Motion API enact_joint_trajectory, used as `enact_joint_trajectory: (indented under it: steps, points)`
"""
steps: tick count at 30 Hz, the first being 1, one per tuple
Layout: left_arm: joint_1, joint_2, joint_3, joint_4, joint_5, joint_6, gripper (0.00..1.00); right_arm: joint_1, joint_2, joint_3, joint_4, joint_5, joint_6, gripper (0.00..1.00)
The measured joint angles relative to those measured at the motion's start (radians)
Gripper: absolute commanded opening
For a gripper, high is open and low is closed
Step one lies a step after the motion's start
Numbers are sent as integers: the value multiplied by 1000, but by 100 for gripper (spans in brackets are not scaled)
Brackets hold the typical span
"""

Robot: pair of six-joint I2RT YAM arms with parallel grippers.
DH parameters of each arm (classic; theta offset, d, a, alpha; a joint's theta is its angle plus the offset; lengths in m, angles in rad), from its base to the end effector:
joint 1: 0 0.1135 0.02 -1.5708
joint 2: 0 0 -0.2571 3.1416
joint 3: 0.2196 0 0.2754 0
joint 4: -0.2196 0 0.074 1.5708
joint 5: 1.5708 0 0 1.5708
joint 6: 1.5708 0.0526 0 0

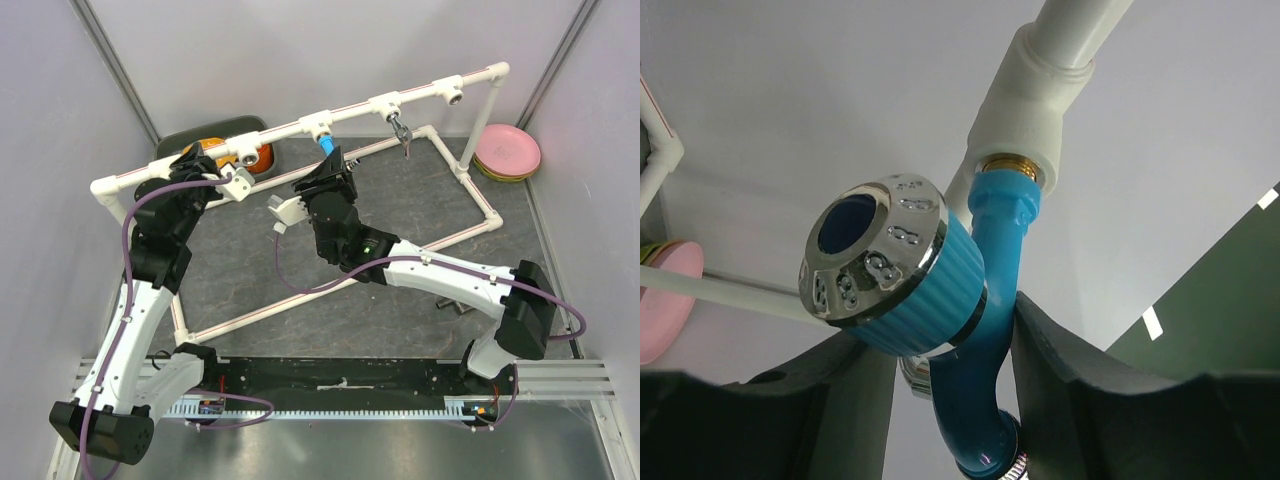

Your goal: Install the water faucets

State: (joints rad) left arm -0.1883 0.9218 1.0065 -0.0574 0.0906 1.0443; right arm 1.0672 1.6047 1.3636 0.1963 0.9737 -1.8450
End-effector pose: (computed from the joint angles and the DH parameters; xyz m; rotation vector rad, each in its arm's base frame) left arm 0.2483 -0.0522 0.4043 0.9694 1.2417 0.6063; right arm 0.2348 0.3359 0.3599 -1.4863 0.9807 -1.3542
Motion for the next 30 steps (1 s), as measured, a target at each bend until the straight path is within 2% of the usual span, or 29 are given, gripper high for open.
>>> enact_joint_trajectory:
  steps: [6,11,15,20,25,27,30]
  points:
    - [2,1,0,1,0,0,2,0,10,4,8,3,27,0]
    - [3,2,0,2,2,-1,2,2,13,31,-50,3,108,0]
    - [4,3,0,3,2,-5,2,4,12,69,-135,-8,249,0]
    - [8,2,0,2,13,-8,2,1,-22,102,-239,-64,519,0]
    - [8,0,-1,1,18,-13,2,-22,-97,105,-330,-216,853,0]
    - [9,5,-2,8,16,-13,2,-28,-134,103,-335,-269,1028,0]
    - [13,5,-4,16,25,-22,2,-77,-208,80,-168,-348,1425,0]
